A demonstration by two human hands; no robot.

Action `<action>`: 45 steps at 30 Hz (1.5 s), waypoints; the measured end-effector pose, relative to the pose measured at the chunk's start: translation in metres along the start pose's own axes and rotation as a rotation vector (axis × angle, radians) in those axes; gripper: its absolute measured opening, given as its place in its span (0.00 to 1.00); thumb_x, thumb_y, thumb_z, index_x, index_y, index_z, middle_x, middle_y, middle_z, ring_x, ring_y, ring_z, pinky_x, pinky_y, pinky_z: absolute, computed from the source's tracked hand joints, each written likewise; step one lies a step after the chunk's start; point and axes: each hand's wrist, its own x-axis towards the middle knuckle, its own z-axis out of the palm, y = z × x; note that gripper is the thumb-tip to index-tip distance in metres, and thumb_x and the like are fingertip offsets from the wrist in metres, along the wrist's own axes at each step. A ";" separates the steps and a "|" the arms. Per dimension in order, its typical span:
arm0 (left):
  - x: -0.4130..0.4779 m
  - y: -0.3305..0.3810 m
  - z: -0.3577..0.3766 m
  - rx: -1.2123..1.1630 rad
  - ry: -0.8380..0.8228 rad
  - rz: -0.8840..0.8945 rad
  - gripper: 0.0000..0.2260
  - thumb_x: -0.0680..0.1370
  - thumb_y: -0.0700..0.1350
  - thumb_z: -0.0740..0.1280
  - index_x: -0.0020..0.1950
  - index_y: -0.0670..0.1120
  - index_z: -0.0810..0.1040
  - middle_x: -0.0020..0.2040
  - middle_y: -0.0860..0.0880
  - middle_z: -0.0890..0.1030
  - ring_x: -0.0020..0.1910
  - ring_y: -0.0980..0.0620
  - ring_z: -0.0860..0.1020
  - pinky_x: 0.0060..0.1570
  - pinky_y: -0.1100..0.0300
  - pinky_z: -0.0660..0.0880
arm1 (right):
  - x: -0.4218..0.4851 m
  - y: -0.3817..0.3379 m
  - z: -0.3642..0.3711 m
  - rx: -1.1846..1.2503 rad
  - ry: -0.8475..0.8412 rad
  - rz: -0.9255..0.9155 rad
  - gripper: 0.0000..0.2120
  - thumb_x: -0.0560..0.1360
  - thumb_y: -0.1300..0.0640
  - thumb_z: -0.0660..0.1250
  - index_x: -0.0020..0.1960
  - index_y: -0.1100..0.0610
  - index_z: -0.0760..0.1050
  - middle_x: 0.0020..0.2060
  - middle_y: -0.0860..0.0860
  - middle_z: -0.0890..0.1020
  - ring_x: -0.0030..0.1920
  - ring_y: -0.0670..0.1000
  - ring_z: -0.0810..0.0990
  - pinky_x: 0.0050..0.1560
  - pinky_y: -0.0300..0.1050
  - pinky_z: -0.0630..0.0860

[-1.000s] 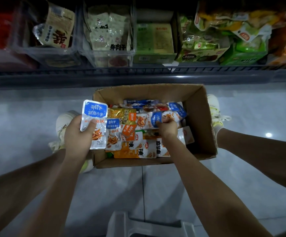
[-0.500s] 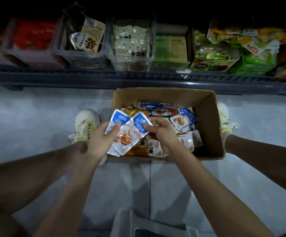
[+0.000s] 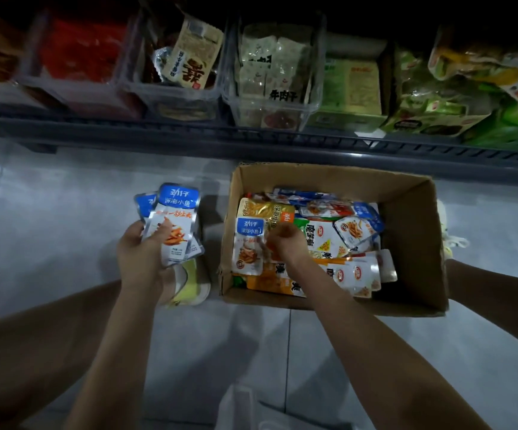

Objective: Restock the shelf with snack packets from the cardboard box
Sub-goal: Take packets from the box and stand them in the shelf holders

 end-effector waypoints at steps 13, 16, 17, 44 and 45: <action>0.009 -0.005 0.005 -0.008 -0.011 -0.060 0.06 0.76 0.37 0.68 0.52 0.40 0.78 0.40 0.46 0.84 0.34 0.54 0.83 0.32 0.61 0.79 | 0.009 0.005 0.018 -0.108 0.171 0.035 0.05 0.74 0.56 0.71 0.49 0.55 0.78 0.36 0.49 0.82 0.29 0.44 0.79 0.27 0.38 0.74; 0.003 0.000 0.006 0.002 -0.018 -0.055 0.10 0.76 0.39 0.69 0.56 0.38 0.77 0.48 0.40 0.83 0.40 0.49 0.83 0.40 0.55 0.81 | -0.002 -0.004 -0.004 0.008 0.163 -0.005 0.03 0.74 0.60 0.70 0.44 0.59 0.77 0.38 0.57 0.83 0.31 0.52 0.80 0.32 0.45 0.77; -0.001 0.003 0.007 0.001 -0.015 -0.054 0.10 0.76 0.40 0.69 0.56 0.39 0.78 0.49 0.40 0.83 0.41 0.47 0.83 0.42 0.54 0.80 | -0.009 -0.010 -0.012 0.020 0.156 -0.033 0.04 0.74 0.61 0.70 0.43 0.60 0.77 0.38 0.58 0.82 0.33 0.53 0.79 0.33 0.46 0.76; -0.157 0.254 0.068 -0.067 -0.317 0.559 0.03 0.78 0.40 0.67 0.46 0.46 0.80 0.42 0.47 0.83 0.41 0.47 0.81 0.43 0.54 0.77 | -0.285 -0.280 -0.174 0.282 0.088 -0.846 0.07 0.76 0.66 0.66 0.53 0.60 0.76 0.43 0.53 0.83 0.34 0.45 0.80 0.30 0.36 0.76; -0.155 0.264 0.071 -0.078 -0.312 0.572 0.03 0.78 0.40 0.67 0.46 0.46 0.79 0.42 0.46 0.83 0.41 0.47 0.81 0.43 0.53 0.78 | -0.288 -0.291 -0.173 0.279 0.113 -0.890 0.07 0.76 0.66 0.66 0.53 0.59 0.76 0.44 0.53 0.83 0.37 0.46 0.81 0.31 0.37 0.77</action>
